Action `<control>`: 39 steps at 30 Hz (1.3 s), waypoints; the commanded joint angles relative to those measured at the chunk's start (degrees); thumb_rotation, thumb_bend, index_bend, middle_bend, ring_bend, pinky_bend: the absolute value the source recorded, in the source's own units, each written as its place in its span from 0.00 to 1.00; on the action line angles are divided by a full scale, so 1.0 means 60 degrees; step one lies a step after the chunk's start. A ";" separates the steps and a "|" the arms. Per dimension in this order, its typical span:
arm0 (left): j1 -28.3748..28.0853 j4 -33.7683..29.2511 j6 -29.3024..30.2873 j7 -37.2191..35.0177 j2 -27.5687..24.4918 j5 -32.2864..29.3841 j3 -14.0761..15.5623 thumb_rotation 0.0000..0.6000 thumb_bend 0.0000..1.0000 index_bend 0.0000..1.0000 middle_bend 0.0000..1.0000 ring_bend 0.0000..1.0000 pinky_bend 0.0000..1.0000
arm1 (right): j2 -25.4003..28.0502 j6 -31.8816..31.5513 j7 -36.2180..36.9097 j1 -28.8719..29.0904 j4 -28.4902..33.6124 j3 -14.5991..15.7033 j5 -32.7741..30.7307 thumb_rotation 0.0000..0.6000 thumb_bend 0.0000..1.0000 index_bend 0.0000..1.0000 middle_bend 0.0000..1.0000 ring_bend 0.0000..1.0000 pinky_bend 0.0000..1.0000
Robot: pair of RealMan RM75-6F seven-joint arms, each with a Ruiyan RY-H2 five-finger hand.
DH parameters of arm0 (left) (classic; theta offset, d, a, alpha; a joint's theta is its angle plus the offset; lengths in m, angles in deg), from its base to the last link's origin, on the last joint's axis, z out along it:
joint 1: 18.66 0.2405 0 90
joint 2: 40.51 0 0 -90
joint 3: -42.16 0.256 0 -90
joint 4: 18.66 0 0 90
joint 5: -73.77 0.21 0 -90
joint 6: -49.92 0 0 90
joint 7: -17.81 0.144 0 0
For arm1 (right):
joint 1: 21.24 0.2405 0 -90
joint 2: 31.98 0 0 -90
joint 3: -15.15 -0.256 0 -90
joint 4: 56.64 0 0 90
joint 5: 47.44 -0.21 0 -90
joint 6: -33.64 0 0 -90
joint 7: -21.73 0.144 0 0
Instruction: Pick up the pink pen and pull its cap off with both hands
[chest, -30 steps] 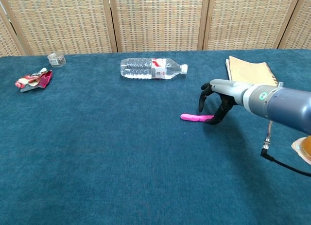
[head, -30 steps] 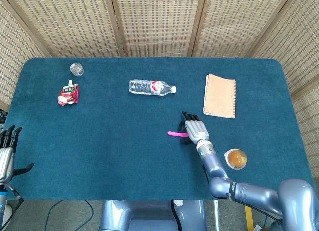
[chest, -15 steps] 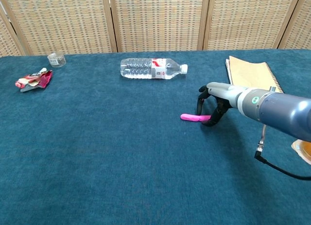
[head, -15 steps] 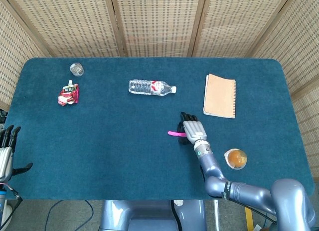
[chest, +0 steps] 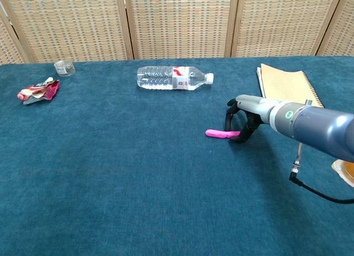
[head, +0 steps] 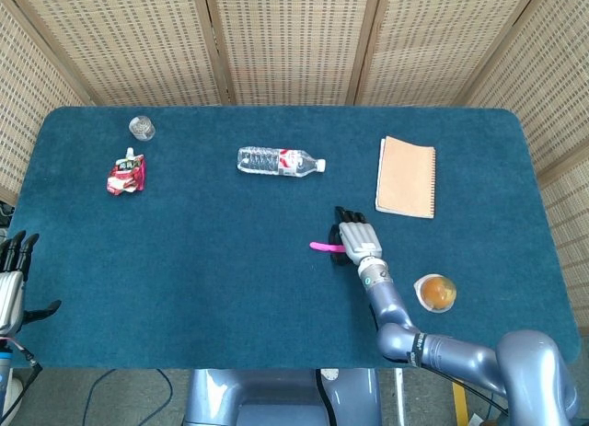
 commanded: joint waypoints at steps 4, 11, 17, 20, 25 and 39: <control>-0.0001 0.0011 0.0018 0.0007 0.0012 -0.0008 0.0011 1.00 0.00 0.00 0.00 0.00 0.00 | -0.0009 0.0012 0.0074 -0.0025 0.0037 -0.0058 0.0027 1.00 0.55 0.57 0.00 0.00 0.00; -0.0012 0.0012 0.0021 0.0039 0.0024 -0.0015 0.0030 1.00 0.00 0.00 0.00 0.00 0.00 | 0.0077 -0.0068 0.0054 -0.0067 0.0154 -0.0095 0.0029 1.00 0.58 0.61 0.00 0.00 0.00; -0.0031 0.0025 -0.0004 0.0057 0.0033 -0.0039 0.0037 1.00 0.00 0.00 0.00 0.00 0.00 | 0.0260 -0.0075 0.0261 -0.0158 0.0443 -0.0220 0.0071 1.00 0.59 0.62 0.00 0.00 0.00; -0.0064 0.0044 -0.0050 0.0059 0.0047 -0.0047 0.0033 1.00 0.00 0.00 0.00 0.00 0.00 | 0.0481 -0.0002 0.0548 -0.0222 0.0834 -0.0439 0.0035 1.00 0.58 0.62 0.00 0.00 0.00; -0.0244 0.0140 -0.0157 0.0039 0.0054 0.0141 -0.0042 1.00 0.00 0.00 0.00 0.00 0.00 | 0.0896 0.0200 0.1025 -0.0254 0.1559 -0.0940 -0.0361 1.00 0.59 0.62 0.00 0.00 0.00; -0.1810 0.0454 -0.0613 -0.0252 -0.0509 0.2362 -0.0769 1.00 0.00 0.00 0.00 0.00 0.00 | 0.1684 0.0379 0.1693 0.0652 0.3132 -0.2367 -0.3076 1.00 0.59 0.62 0.00 0.00 0.00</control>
